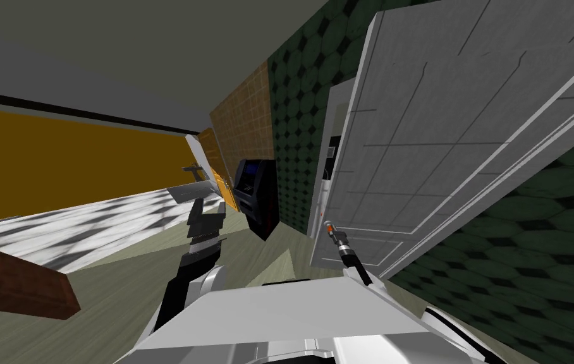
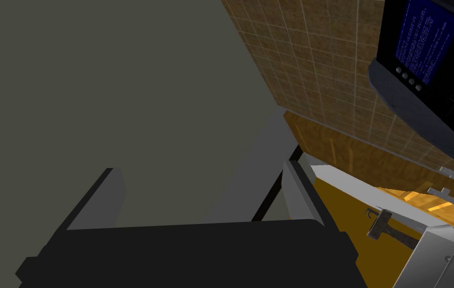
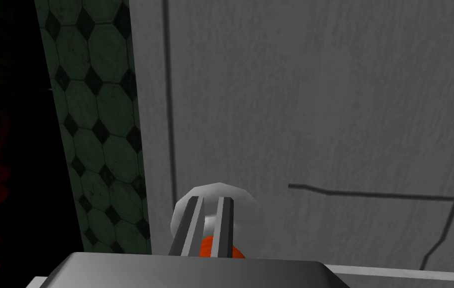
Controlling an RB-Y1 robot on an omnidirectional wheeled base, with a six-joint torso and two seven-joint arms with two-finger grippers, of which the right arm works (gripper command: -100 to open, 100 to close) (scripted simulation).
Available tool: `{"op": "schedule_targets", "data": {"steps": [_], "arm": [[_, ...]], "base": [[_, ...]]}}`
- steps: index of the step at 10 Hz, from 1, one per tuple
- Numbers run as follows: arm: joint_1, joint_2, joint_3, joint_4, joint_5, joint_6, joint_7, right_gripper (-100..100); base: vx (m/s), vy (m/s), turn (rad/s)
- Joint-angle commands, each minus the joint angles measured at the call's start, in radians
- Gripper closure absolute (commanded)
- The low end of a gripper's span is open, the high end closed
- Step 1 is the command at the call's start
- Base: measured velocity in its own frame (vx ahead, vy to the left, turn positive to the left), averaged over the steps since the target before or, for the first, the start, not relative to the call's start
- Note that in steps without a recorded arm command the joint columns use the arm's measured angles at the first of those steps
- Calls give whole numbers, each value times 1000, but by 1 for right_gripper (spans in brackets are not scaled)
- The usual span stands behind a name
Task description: Pull the door open
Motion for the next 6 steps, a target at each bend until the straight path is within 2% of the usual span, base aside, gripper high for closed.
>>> {"op": "schedule_targets", "data": {"steps": [1, 2, 6], "arm": [[12, -11, 20, -1, 8, -9, -18, 100], [10, -10, 12, -1, 4, -7, -12, -100], [31, -14, 23, 0, 6, 1, -24, -100]], "base": [[-136, -17, 81], [-178, -5, -13], [-154, 60, -50]]}}
